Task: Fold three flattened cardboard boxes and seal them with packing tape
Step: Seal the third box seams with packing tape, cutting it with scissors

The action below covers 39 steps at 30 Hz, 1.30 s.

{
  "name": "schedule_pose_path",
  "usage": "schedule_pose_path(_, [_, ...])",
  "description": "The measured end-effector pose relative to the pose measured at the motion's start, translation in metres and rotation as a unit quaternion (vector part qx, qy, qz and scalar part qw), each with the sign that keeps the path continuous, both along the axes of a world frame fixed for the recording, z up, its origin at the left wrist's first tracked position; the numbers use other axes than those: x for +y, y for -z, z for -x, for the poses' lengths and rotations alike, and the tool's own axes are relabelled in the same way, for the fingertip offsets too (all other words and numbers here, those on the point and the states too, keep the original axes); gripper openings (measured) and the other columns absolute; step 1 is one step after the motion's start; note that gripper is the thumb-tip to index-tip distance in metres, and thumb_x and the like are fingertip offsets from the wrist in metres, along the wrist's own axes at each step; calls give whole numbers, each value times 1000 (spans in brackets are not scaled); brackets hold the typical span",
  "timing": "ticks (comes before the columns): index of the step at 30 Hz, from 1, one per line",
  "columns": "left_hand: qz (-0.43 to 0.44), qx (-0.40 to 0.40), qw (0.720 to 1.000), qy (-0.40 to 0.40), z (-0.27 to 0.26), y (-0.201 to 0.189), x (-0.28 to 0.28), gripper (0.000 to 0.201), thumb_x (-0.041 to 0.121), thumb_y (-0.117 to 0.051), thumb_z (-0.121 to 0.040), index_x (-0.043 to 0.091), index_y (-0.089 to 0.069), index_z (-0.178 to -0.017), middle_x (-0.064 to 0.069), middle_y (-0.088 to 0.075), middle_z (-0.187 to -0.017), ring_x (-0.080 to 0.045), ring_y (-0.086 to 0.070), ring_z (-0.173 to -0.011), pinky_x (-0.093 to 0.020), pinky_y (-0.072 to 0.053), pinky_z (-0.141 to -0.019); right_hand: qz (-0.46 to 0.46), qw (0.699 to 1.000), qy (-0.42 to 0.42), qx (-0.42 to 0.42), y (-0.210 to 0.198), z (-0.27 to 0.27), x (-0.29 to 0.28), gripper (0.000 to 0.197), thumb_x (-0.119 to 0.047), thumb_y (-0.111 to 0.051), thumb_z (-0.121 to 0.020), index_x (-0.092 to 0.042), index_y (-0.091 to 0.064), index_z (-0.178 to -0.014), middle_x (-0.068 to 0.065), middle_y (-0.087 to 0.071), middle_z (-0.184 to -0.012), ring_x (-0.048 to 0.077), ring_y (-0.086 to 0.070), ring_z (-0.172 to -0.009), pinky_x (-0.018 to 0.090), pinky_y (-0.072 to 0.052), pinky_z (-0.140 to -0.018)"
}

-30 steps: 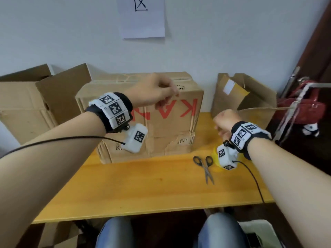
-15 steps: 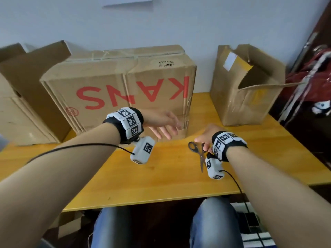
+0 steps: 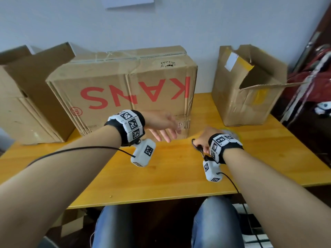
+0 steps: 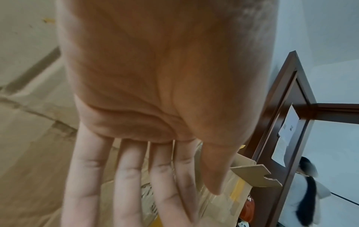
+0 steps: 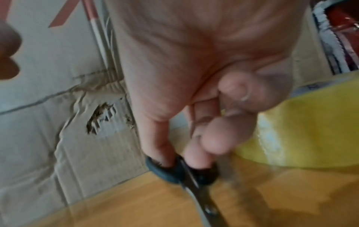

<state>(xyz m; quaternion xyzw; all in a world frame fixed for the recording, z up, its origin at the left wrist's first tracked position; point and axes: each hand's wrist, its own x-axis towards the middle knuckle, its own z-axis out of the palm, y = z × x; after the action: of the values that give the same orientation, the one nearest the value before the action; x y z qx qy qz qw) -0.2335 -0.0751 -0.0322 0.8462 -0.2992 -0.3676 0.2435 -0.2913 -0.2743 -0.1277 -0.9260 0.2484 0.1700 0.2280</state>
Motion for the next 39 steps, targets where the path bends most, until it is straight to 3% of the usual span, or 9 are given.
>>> schedule_pose_path(7, [-66,-14,997,24,10,-27,16,46,52,-49,-101,17,-60,-128,7,-75,-112,-16,-73,-100,-49,-55,-96,-260,934,-66,-237,-72,20,35,24,-27,-61,-98,-9,-67,-83,7,-70,-62,25,-65,-52,26,-46,-44])
schedule_pose_path(12, [89,27,996,3,24,-57,41,47,46,-44,-104,8,-63,-123,-2,-75,-113,-19,-71,-107,-43,-57,-93,-347,858,-84,-370,-128,30,66,14,-22,-65,-97,-12,-70,-88,7,-72,-67,28,-69,-54,29,-53,-48])
schedule_pose_path(15, [165,-10,986,-29,27,-73,64,36,36,-51,-103,5,-68,-108,-9,-77,-97,-23,-72,-91,-46,-56,-92,-374,835,-100,-392,-154,35,79,14,-24,-67,-96,-12,-72,-101,8,-77,-85,26,-69,-55,30,-55,-47])
schedule_pose_path(19, [181,-53,981,-35,27,-102,92,34,35,-54,-101,17,-77,-83,-14,-71,-79,-31,-67,-86,-49,-52,-93,-296,828,-86,-468,-188,33,90,20,-12,-61,-95,-17,-60,-114,6,-67,-113,22,-68,-62,44,-59,-54])
schedule_pose_path(21, [181,-78,979,-50,27,-122,106,42,32,-53,-103,19,-78,-71,-21,-66,-81,-28,-67,-79,-52,-51,-93,-241,805,-128,-527,-211,32,100,24,-5,-55,-92,-22,-64,-108,3,-61,-115,23,-67,-72,39,-60,-52])
schedule_pose_path(24, [149,-115,980,-62,19,-148,120,37,34,-50,-104,16,-76,-86,-9,-62,-63,-17,-69,-64,-53,-53,-95,-60,820,-256,-508,-240,21,110,24,-7,-63,-89,-22,-75,-103,-7,-58,-113,15,-62,-79,26,-56,-73])
schedule_pose_path(26, [114,-135,983,-52,10,-165,127,36,39,-50,-103,16,-77,-97,-4,-62,-61,-16,-70,-67,-52,-56,-94,67,833,-324,-443,-254,12,115,21,-14,-67,-88,-23,-77,-104,-12,-57,-109,13,-61,-85,30,-52,-84])
schedule_pose_path(32, [83,-147,985,-40,-16,-189,124,37,41,-48,-104,15,-73,-106,0,-61,-62,-22,-72,-84,-53,-57,-92,290,748,-358,-477,-269,-5,123,14,-29,-69,-89,-25,-72,-102,-8,-46,-113,15,-48,-102,32,-39,-65])
schedule_pose_path(39, [91,-167,981,-32,-56,-199,104,36,47,-54,-100,19,-77,-100,3,-71,-82,-18,-71,-91,-45,-58,-90,343,784,-302,-421,-273,-31,110,24,-36,-57,-94,-33,-69,-115,-12,-59,-110,22,-62,-93,31,-37,-64])
